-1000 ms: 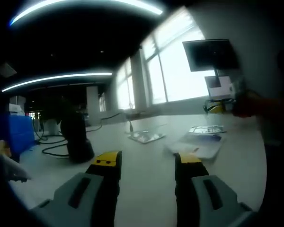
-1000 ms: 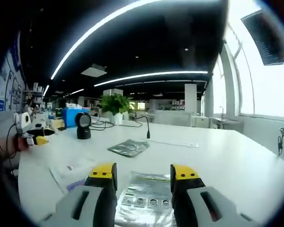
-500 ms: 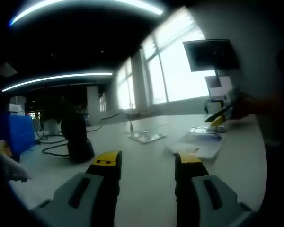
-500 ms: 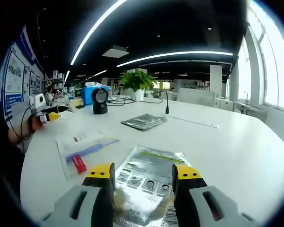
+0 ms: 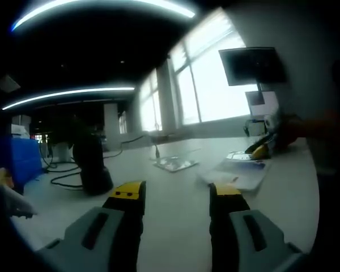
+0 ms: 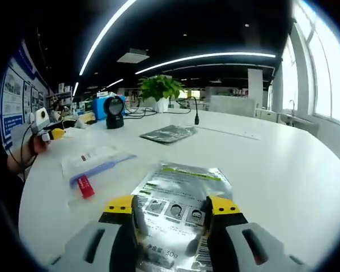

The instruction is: Clip sheet goods on table flip sheet goods clip sheet goods scan sheet goods put sheet goods back to table

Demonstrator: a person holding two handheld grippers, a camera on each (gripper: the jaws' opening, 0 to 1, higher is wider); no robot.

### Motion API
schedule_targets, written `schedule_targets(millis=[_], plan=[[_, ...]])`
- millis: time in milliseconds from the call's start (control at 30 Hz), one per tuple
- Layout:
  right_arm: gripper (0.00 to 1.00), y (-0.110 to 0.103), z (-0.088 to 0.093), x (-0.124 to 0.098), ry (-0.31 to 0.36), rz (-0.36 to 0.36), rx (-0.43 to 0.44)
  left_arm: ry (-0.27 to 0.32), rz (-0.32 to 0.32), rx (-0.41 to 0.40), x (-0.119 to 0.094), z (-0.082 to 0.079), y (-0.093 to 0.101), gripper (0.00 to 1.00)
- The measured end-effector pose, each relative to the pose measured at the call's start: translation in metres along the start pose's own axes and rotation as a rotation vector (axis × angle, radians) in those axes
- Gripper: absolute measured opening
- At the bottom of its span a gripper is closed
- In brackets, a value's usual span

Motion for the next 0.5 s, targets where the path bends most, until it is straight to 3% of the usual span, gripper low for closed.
schedule_targets(millis=[500], plan=[[0.37, -0.012, 0.001, -0.006, -0.029, 0.165, 0.033, 0.004, 0.001, 0.000, 0.000, -0.001, 0.000, 0.37]])
Point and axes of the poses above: the point that each gripper's makers call its tool centre point, and the gripper's own axes: x roughly forward along the fingers, y roughly to its right, z roughly out of its underside, the point moved 4 cm from there along -x, roughly backward along the fingers, and after that the axes turned 13 degrees about y, right-handed, at the moved point
